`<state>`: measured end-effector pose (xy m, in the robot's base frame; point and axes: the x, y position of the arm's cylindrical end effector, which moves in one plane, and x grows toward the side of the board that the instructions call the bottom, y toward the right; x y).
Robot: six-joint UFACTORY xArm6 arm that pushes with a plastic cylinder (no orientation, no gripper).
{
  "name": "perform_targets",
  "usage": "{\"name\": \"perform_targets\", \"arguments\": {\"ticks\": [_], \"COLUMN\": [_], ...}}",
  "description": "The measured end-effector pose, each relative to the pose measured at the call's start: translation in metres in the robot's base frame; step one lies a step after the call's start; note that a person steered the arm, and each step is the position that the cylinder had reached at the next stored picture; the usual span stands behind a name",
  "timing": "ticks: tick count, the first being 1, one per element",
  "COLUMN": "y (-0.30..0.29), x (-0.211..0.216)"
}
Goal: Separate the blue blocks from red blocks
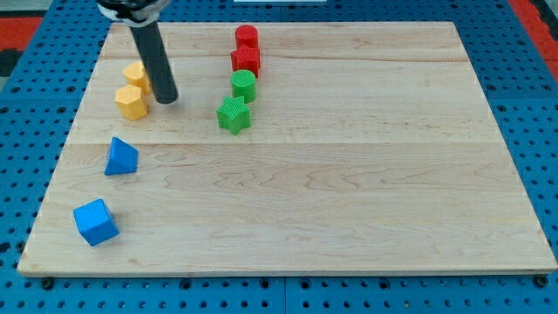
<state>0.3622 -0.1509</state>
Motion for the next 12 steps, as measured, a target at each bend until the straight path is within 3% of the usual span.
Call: {"name": "perform_targets", "arguments": {"ticks": [2,3,4,5,6,7,8,9,10,11,12], "y": [-0.054,-0.016,-0.018,-0.075,-0.063,-0.105,-0.107,-0.095,-0.034,0.011,0.007], "x": [-0.008,-0.028,-0.057,-0.061,-0.07,-0.09,-0.05,-0.042,-0.051,0.035,0.114]}}
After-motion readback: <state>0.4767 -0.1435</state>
